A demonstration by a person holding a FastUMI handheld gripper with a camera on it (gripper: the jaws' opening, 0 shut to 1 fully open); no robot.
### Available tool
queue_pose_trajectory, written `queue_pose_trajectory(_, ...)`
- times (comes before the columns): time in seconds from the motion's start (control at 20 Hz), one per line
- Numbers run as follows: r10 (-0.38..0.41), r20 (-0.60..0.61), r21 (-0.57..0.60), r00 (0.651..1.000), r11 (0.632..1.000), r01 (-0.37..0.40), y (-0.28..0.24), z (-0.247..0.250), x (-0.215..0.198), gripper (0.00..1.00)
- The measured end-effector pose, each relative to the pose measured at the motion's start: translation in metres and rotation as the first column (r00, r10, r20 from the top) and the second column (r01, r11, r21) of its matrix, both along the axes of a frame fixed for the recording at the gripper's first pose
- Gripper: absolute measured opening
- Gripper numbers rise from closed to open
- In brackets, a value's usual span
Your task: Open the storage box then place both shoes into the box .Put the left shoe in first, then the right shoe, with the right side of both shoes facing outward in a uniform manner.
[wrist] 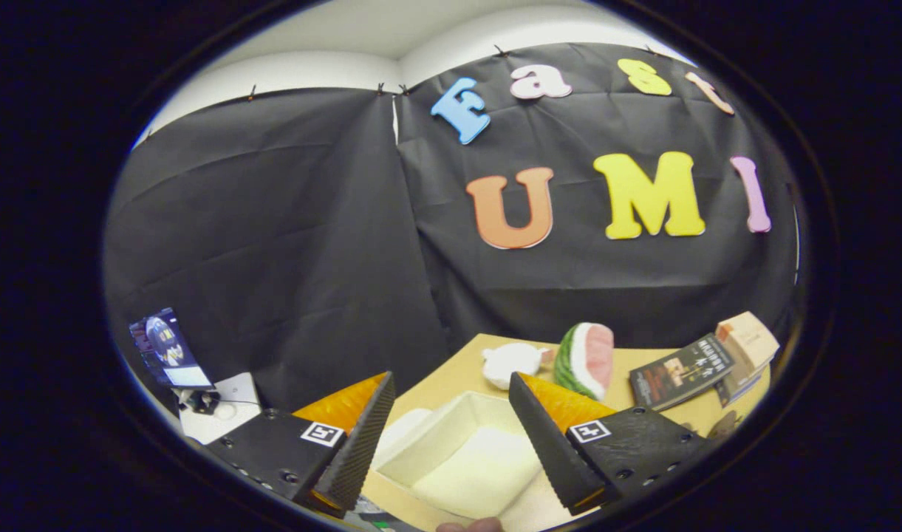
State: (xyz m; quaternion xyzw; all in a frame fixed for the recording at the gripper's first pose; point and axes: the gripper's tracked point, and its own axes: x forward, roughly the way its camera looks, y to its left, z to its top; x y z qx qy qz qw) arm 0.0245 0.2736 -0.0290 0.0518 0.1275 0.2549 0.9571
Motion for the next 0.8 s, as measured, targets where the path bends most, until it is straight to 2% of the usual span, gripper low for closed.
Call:
queue_pose_trajectory(0.25,-0.172,0.052,-0.025,0.984,0.984,0.174,-0.141,0.002,-0.007,0.95)
queue_pose_trajectory(0.45,-0.299,0.006,-0.033,0.954,0.954,0.299,-0.234,-0.031,-0.01,0.95)
queue_pose_trajectory(0.6,-0.346,-0.056,-0.049,0.937,0.938,0.344,-0.274,-0.065,-0.013,0.95)
queue_pose_trajectory(0.8,-0.373,-0.096,-0.087,0.923,0.927,0.366,-0.309,-0.107,-0.012,0.95)
